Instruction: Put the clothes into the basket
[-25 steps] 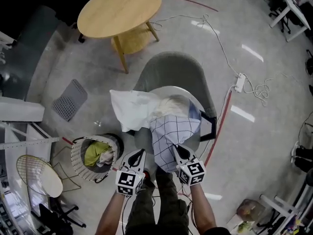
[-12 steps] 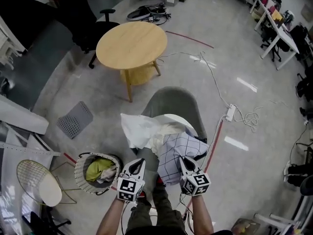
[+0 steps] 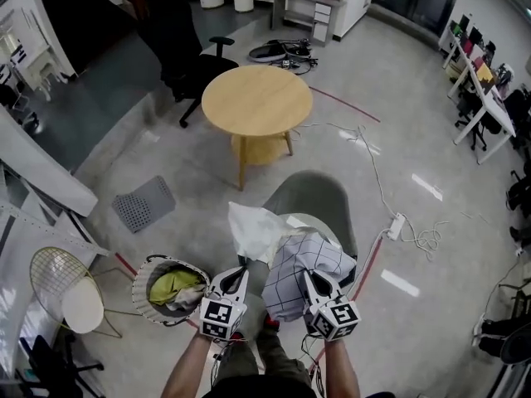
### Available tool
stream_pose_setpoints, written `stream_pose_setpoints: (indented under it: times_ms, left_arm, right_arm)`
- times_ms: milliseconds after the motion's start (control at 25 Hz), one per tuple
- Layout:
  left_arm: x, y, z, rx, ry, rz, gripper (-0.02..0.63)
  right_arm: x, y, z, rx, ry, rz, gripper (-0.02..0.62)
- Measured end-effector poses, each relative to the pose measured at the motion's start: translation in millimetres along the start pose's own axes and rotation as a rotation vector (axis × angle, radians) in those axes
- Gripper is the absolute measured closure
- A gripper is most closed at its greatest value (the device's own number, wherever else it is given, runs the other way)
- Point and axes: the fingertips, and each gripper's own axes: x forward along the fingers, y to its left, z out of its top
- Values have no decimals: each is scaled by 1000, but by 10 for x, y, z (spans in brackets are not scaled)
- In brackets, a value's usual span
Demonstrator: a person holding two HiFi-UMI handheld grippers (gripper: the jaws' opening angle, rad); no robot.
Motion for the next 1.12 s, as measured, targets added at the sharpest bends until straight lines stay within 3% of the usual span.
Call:
stream_pose_setpoints:
  times_ms: [360, 760, 1120]
  left_arm:
    - [-698, 572, -90, -57, -33, 210, 600]
    - [-1763, 1263, -594, -172, -29, 482, 600]
    - [-2599, 1944, -1084, -260, 0, 628, 600]
  right_arm:
    - [454, 893, -72, -62, 42, 260, 557]
    - [951, 2132, -381, -132, 133, 544, 557]
    - [1343, 3264, -919, -160, 237, 706, 557]
